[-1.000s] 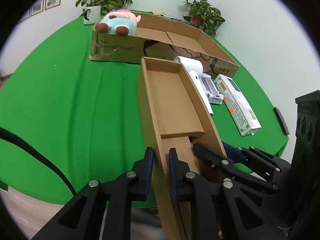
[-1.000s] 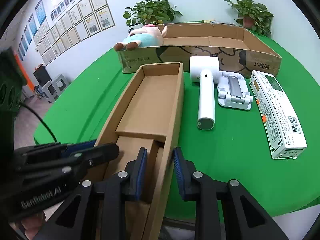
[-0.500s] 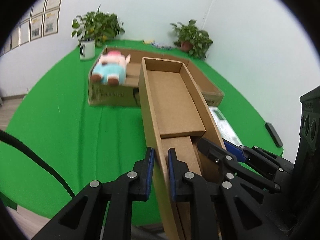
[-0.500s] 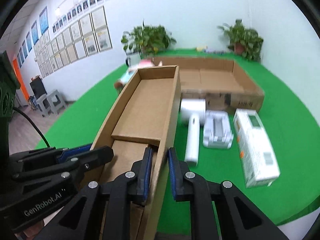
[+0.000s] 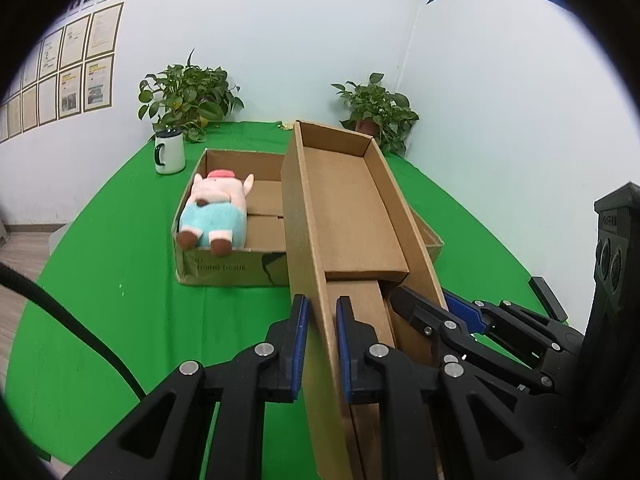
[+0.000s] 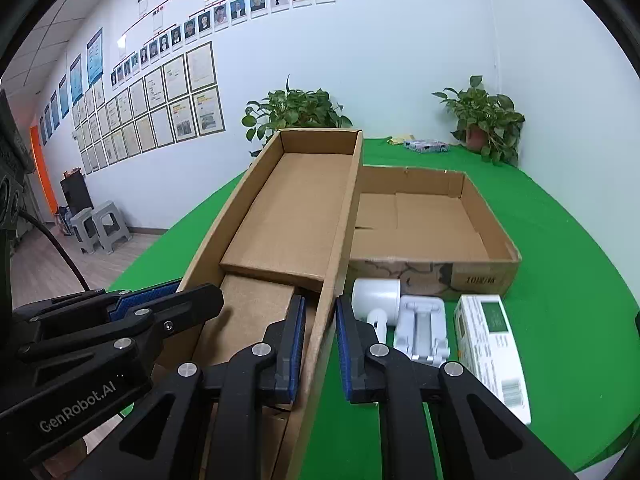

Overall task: Organize objects
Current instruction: 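Carry the brown box with the left gripper and lower it into the open box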

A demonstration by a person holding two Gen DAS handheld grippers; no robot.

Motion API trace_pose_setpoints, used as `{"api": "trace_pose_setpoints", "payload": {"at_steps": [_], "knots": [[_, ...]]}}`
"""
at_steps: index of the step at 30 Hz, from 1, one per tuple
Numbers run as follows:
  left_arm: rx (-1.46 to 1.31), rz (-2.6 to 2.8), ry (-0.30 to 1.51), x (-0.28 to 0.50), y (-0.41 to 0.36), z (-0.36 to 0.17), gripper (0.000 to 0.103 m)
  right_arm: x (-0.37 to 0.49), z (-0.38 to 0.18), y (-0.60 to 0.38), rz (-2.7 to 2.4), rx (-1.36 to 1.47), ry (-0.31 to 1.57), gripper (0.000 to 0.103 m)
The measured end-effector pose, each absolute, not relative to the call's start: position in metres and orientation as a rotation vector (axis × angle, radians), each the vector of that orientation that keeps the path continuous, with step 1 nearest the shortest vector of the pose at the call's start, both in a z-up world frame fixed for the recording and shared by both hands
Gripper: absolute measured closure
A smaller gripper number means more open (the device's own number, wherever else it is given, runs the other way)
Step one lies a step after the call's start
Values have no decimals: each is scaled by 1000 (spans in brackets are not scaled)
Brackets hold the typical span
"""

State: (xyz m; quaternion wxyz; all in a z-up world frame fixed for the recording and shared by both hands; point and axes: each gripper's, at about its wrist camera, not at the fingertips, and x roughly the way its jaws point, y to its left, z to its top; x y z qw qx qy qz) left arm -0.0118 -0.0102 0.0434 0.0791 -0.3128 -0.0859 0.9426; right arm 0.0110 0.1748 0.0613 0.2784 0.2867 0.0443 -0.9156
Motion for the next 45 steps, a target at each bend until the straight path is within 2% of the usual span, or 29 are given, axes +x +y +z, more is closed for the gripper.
{"api": "trace_pose_setpoints", "payload": {"at_steps": [17, 33, 45], "knots": [[-925, 2816, -257, -82, -19, 63, 90, -66, 87, 148, -2472, 773, 113, 89], [-908, 2843, -161, -160, -29, 84, 90, -169, 115, 108, -2481, 750, 91, 90], [-1032, 2827, -93, -239, -45, 67, 90, -276, 101, 65, -2441, 827, 51, 90]]}}
